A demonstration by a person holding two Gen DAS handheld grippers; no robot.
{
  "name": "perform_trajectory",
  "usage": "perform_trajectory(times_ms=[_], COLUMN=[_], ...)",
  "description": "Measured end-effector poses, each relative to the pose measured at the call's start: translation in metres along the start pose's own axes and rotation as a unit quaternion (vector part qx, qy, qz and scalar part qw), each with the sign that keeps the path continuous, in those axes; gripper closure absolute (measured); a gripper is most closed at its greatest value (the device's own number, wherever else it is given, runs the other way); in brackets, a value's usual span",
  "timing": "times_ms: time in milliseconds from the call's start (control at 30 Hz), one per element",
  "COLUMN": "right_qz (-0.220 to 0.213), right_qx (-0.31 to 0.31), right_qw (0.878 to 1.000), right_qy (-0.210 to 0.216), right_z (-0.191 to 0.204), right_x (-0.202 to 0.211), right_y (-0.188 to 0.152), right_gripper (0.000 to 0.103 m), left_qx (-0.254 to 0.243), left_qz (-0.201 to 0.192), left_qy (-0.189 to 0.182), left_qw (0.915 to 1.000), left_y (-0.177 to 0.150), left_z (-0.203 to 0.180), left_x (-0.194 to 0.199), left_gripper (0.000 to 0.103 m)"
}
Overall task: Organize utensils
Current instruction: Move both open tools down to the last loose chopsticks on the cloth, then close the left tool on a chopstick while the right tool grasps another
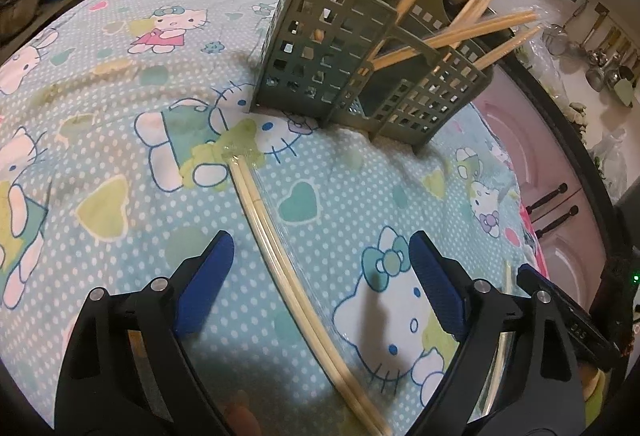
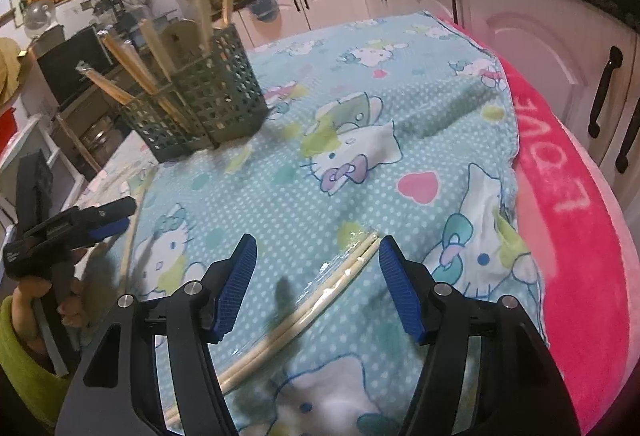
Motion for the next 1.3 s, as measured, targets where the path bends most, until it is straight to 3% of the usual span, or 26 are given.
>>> perform_trajectory(times_ms=[267,467,533,600,667,767,933,1000,1133,1300], right_qz=[0.019,0.025,0.027,0.026,0.024,0.019,-0.001,-0.009,-0.026,-0.040], right_qx=[-0.028,-0.023,-0.020,-0.023,-0.028,-0.031,-0.025,-0.018,0.002,0.024], right_qw=[0.999,0.999,0.999,0.999,0.999,0.999,1.000,1.000,1.000,0.999], right_qy=[-0.022,-0.023,-0.028,-0.030,-0.026,-0.019,-0.006,-0.003,0.006,0.023], right_z=[-0.024,-0.028,-0.028,-0.031,-0.033,-0.031,-0.020,-0.014,0.002,0.023], right_x=[-0.013,-0.020,-0.023,-0.024,-0.024,-0.022,-0.010,-0.005,0.008,0.018], right_y=[0.000,0.003,0.006,0.008,0.010,0.013,0.021,0.026,0.038,0.051], right_gripper=[0.064,0.068,0.073,0.086,0.090,0.094,0.095,0.096,0.096,0.097], left_qx=[0.005,0.011,0.016,0.019,0.020,0.016,-0.001,0.002,0.013,0.012], left_qz=[0.000,-0.001,-0.002,-0.004,-0.005,-0.008,-0.012,-0.011,-0.010,-0.030], left_qy=[0.009,0.013,0.013,0.014,0.019,0.041,0.089,0.094,0.073,0.037], left_qw=[0.9999,0.9999,0.9998,0.9997,0.9996,0.9990,0.9960,0.9955,0.9972,0.9988], left_y=[0.012,0.023,0.026,0.030,0.033,0.037,0.041,0.042,0.042,0.040], left_z=[0.005,0.007,0.008,0.009,0.009,0.010,0.016,0.025,0.032,0.021], left_x=[-0.009,-0.017,-0.019,-0.022,-0.025,-0.027,-0.030,-0.029,-0.022,0.002], left_gripper=[0.023,0.023,0.023,0.023,0.025,0.037,0.079,0.090,0.100,0.100])
Point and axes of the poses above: each gripper's, at about its wrist camera, not at the fingertips, and x roughly against the way its jaws point, z to its left, y to its top, the point moved 6 cm from there along -x, roughly the way its jaws point, and after that the axes turned 13 degrees about y, right-handed, at the moved point
